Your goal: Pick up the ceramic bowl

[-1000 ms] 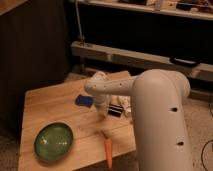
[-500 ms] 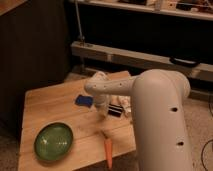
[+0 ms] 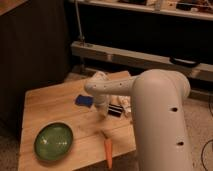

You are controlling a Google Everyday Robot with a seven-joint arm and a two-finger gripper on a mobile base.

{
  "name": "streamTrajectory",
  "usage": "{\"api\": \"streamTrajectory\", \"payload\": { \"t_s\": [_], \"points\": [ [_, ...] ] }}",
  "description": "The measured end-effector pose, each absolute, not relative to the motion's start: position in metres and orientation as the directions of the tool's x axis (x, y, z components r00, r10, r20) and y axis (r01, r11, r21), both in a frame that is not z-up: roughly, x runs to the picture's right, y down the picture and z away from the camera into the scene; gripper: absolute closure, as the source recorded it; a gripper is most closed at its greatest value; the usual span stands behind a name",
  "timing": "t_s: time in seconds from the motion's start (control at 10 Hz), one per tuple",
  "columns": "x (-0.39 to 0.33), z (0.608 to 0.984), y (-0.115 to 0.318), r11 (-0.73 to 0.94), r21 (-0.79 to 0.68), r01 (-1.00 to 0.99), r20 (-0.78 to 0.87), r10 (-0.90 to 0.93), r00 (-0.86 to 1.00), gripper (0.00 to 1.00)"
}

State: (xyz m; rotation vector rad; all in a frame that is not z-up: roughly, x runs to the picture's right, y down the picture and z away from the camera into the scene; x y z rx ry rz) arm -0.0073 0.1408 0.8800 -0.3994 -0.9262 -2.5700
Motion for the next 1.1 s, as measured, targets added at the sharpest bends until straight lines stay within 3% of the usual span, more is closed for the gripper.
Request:
{"api": "streamTrajectory", "payload": {
  "t_s": [0.7, 1.1],
  "points": [
    [-0.015, 0.876, 0.14, -0.717, 0.533, 0.45, 0.371, -0.279, -0.885, 0.98],
    [-0.04, 0.82, 0.108, -0.72, 0.465, 0.515, 0.316, -0.408, -0.857, 0.98]
  ]
}}
